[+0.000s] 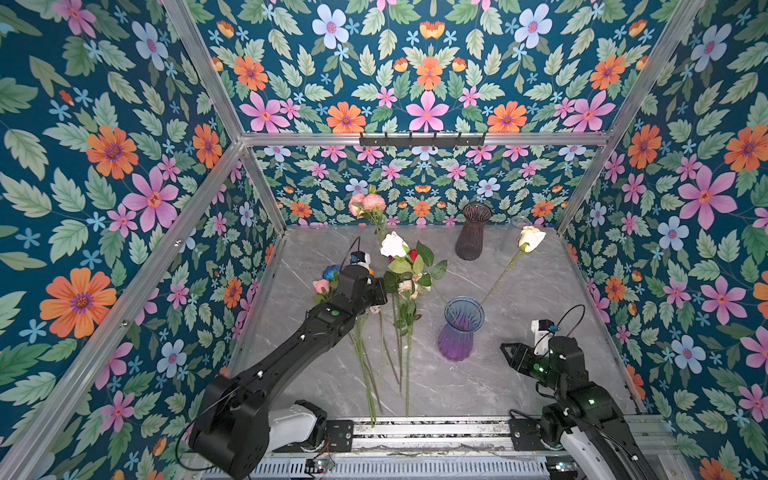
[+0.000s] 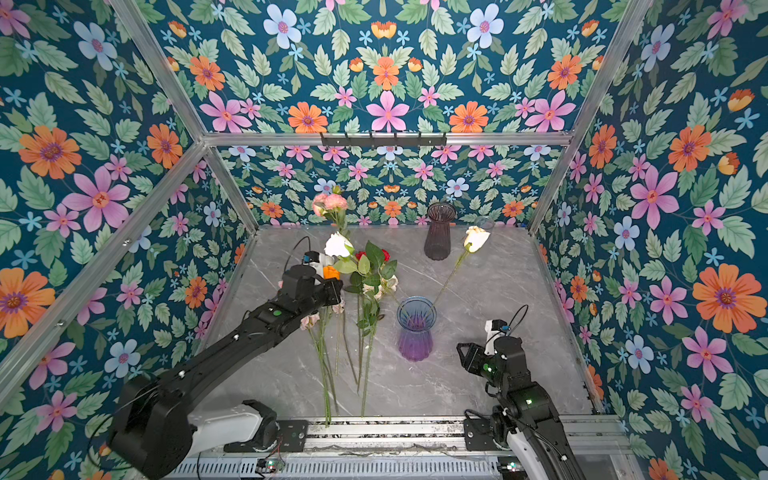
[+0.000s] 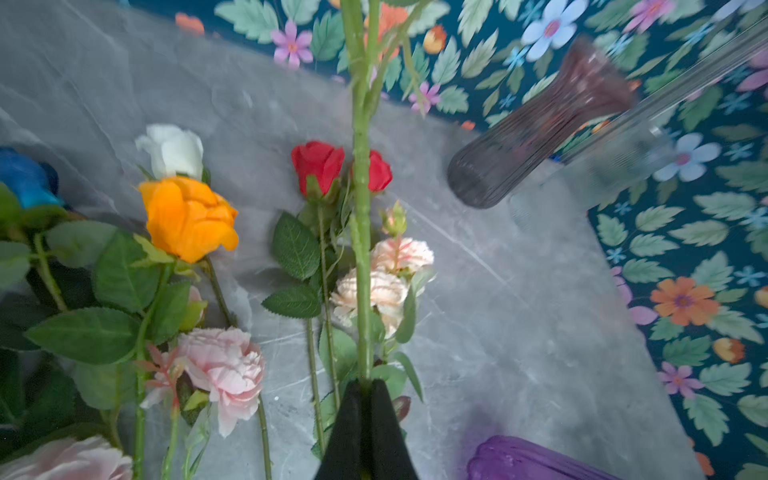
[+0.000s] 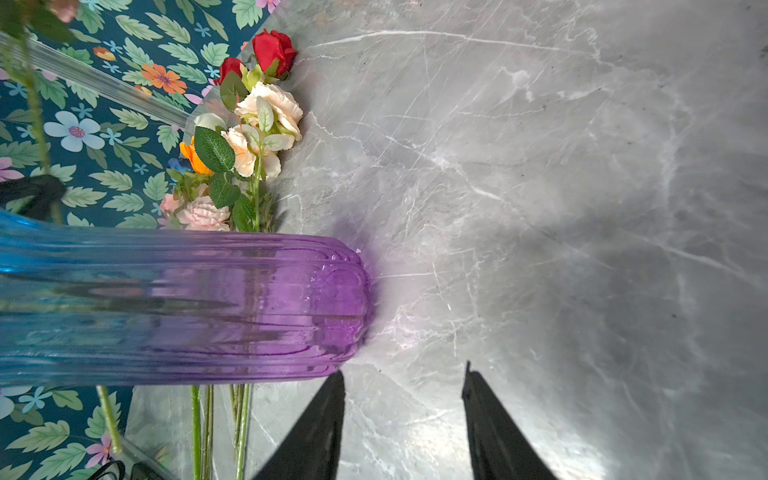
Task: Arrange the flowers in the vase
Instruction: 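Lift the pink rose stem up out of the bunch with the left gripper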
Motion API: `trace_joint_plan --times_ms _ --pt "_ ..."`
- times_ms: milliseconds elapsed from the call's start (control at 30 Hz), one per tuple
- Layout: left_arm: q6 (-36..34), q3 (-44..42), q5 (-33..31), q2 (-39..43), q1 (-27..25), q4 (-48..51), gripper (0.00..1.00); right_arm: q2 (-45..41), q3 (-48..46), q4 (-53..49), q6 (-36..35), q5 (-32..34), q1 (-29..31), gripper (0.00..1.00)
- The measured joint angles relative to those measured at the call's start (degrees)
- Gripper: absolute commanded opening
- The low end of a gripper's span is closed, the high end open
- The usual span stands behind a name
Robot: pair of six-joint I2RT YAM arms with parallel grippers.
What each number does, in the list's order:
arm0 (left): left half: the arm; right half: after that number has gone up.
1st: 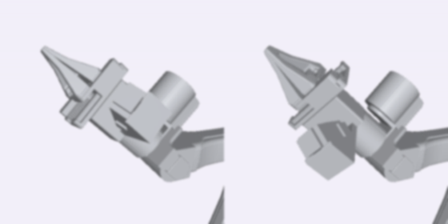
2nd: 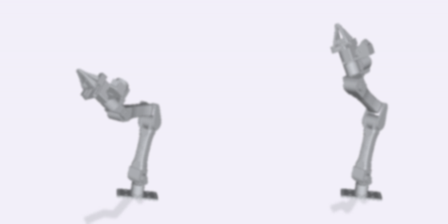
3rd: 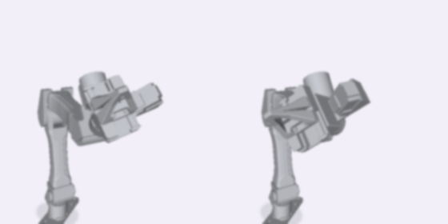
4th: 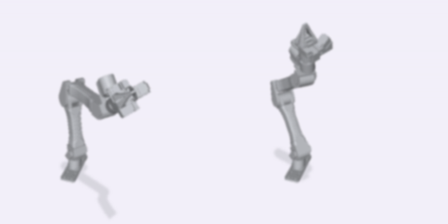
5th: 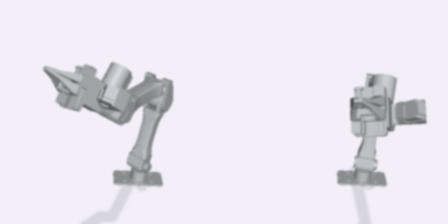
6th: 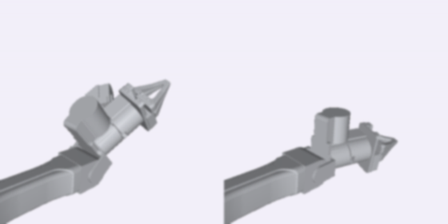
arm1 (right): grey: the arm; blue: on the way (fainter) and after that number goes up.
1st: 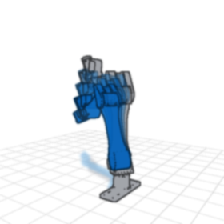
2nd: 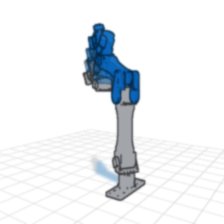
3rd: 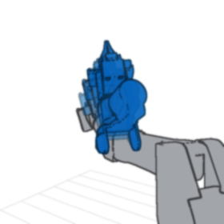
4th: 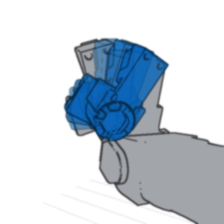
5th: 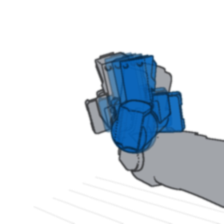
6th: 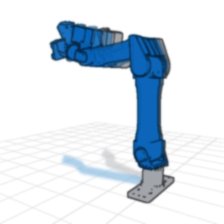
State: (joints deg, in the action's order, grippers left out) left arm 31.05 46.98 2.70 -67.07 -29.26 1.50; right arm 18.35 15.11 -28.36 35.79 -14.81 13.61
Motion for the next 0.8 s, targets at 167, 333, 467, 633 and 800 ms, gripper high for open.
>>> trace_joint_plan --times_ms 167,333,467,633,800 --pt "-0.1 0.0 -1.3 13.3 0.0 0.5 0.00 -0.2 0.0 0.0 0.0 0.0 0.0 0.48" --pt "-1.0 -0.9 0.3 26.0 0.0 -3.4 0.00 -0.4 0.0 -0.2 0.0 0.0 0.0 0.48" --pt "-1.1 -0.9 6.8 31.6 0.0 -10.2 0.00 -0.5 0.0 -0.2 0.0 0.0 0.0 0.48" --pt "1.2 2.4 17.5 29.5 -0.1 -23.1 0.00 -0.6 0.0 -0.2 0.0 0.0 0.0 0.48" --pt "6.9 3.9 24.1 21.2 -3.2 -37.3 0.00 -0.9 0.0 -0.3 0.0 0.0 0.0 0.48"
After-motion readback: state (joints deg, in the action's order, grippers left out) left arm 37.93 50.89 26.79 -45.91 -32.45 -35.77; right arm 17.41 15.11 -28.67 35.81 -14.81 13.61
